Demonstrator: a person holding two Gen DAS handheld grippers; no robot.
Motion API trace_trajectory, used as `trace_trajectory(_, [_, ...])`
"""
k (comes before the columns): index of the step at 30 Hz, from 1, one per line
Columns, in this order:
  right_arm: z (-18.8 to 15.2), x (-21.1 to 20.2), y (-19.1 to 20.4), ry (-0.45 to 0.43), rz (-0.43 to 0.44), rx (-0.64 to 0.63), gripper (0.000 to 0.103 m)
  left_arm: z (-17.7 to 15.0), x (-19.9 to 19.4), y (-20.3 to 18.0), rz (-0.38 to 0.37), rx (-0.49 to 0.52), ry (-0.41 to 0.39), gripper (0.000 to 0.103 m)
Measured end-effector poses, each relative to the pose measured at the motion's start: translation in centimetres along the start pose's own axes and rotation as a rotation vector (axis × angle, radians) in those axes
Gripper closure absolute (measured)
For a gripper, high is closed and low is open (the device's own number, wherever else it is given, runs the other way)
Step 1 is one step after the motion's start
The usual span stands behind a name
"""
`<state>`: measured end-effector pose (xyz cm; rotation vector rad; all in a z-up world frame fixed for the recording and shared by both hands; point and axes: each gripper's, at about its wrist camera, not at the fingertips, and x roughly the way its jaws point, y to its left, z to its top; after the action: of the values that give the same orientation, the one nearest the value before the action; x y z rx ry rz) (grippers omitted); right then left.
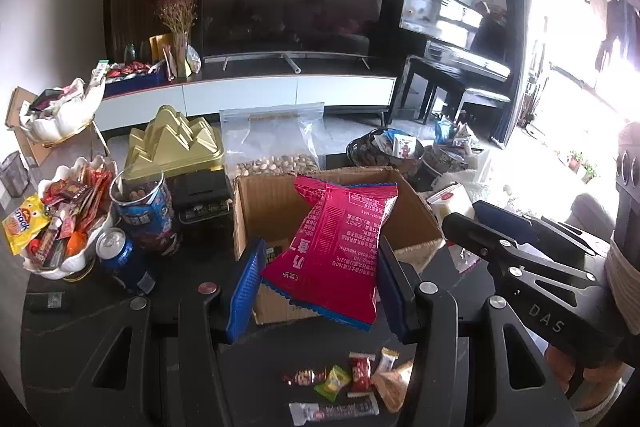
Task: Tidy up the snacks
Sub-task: 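Carry both packets into the cardboard box and open both tools to drop them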
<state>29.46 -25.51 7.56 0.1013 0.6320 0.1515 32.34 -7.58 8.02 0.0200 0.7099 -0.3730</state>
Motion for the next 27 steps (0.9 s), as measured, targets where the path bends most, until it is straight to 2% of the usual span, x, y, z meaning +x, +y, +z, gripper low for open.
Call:
trace_trajectory(13, [1.5, 4.7, -1.4, 0.034, -0.007, -0.01, 0.066, 1.9, 5.7, 0.9, 0.004, 0.007, 0.051, 0.05])
trace_trajectory(17, [1.9, 6.5, -2.1, 0.055, -0.007, 0.002, 0.066, 2.5, 7.4, 1.2, 0.024, 0.007, 0.06, 0.05])
trace_trajectory(19, [2.0, 7.2, -2.3, 0.065, -0.008, 0.003, 0.066, 2.7, 8.2, 1.4, 0.059, 0.014, 0.059, 0.049])
trace_trajectory(20, [2.1, 7.6, -2.4, 0.068, -0.007, -0.001, 0.066, 2.8, 8.6, 1.4, 0.085, 0.019, 0.054, 0.047])
trace_trajectory(22, [2.1, 8.1, -2.5, 0.077, -0.02, -0.001, 0.065, 2.8, 8.9, 1.4, 0.125, 0.024, 0.051, 0.033])
trace_trajectory(24, [2.0, 8.3, -2.8, 0.088, -0.032, 0.018, 0.054, 2.6, 8.9, 1.6, 0.14, 0.021, 0.048, 0.03])
trace_trajectory(27, [1.5, 8.1, -3.1, 0.096, -0.05, 0.02, 0.053, 1.9, 7.9, 1.4, 0.156, 0.025, 0.046, 0.027])
